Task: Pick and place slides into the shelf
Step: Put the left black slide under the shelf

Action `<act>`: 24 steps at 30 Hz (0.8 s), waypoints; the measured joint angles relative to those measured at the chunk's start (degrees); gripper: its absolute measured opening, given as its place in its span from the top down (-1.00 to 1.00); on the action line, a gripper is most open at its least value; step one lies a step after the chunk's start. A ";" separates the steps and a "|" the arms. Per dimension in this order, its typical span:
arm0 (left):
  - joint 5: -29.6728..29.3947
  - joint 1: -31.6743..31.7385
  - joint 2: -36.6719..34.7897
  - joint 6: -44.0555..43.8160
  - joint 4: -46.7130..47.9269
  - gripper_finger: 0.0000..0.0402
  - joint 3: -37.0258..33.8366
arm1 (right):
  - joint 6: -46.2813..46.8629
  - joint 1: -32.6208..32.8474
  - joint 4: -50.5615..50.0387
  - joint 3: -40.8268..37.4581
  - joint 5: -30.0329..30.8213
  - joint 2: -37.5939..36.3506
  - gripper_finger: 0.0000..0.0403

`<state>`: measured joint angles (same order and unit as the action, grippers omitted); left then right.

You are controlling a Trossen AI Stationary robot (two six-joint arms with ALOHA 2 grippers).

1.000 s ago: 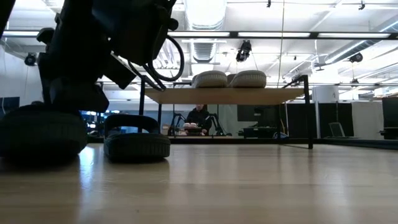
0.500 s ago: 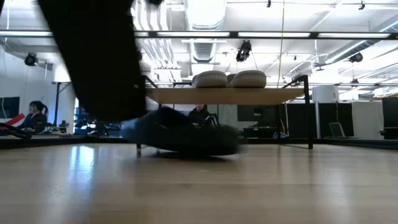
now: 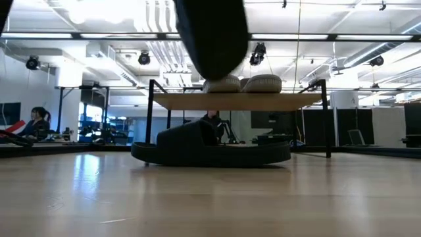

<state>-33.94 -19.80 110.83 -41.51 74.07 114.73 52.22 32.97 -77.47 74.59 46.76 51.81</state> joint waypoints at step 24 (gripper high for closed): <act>17.69 14.37 10.73 10.63 -3.50 1.00 -0.29 | 4.10 0.00 -0.04 0.00 -0.19 0.00 0.96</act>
<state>-16.26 -5.43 121.56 -30.88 70.56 114.43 56.32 32.97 -77.51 74.59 46.57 51.81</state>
